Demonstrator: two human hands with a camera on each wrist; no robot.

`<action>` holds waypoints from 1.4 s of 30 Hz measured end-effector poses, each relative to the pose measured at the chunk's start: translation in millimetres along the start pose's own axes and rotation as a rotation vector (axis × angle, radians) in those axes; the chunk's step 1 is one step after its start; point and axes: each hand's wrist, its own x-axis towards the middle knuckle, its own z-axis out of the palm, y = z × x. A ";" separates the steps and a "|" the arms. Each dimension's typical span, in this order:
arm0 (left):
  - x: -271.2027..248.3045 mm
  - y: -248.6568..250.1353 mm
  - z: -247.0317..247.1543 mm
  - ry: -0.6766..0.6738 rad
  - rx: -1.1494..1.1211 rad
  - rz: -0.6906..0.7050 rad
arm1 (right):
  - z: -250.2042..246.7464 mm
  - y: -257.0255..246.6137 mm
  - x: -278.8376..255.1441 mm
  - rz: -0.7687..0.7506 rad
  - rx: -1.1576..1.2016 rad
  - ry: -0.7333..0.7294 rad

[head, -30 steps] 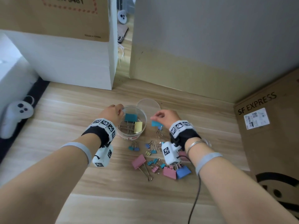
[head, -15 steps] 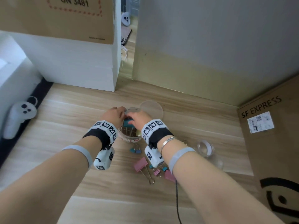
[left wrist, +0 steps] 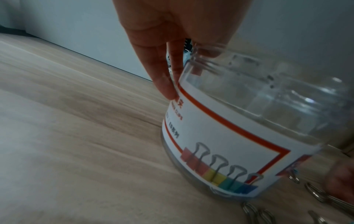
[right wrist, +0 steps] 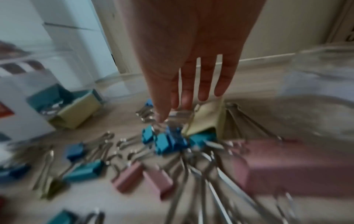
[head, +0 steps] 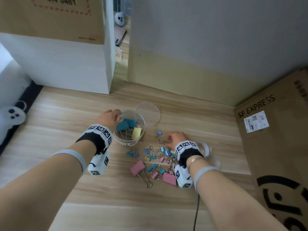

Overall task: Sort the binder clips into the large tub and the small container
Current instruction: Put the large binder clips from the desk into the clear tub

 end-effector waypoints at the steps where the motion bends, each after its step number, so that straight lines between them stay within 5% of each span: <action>1: -0.2 0.4 0.3 -0.001 0.000 -0.003 | 5.9 1.4 -1.1 -0.017 -0.021 -0.007; 9: -1.4 2.5 0.8 0.007 0.005 -0.015 | -1.1 -9.8 -5.7 -0.110 0.090 0.081; 12: -0.5 2.4 0.6 0.007 0.004 -0.022 | -37.0 -34.6 -17.5 -0.294 0.238 0.245; 15: 0.8 2.9 0.3 0.006 0.004 -0.023 | -66.7 -78.8 -28.8 -0.520 0.275 0.255; 18: 0.9 0.8 -0.8 0.018 0.009 -0.009 | -68.4 -115.4 -25.6 -0.587 0.149 0.240; 25: -1.0 -4.7 -4.7 -0.016 -0.077 -0.016 | -43.0 -143.5 -6.9 -0.370 -0.107 0.172; 30: -0.4 -5.7 -1.8 0.003 -0.065 -0.002 | -37.7 -144.3 -8.4 -0.391 -0.059 0.167; 34: -1.5 -5.0 -1.6 -0.004 -0.028 0.015 | -39.9 -110.0 -19.6 -0.372 0.227 0.431; 37: -1.3 -3.0 -1.3 -0.006 -0.016 0.024 | -34.0 -56.8 -19.6 -0.159 0.314 0.530; 42: -4.8 0.4 -0.3 0.007 -0.013 0.018 | -2.2 5.5 -21.3 0.232 0.121 0.131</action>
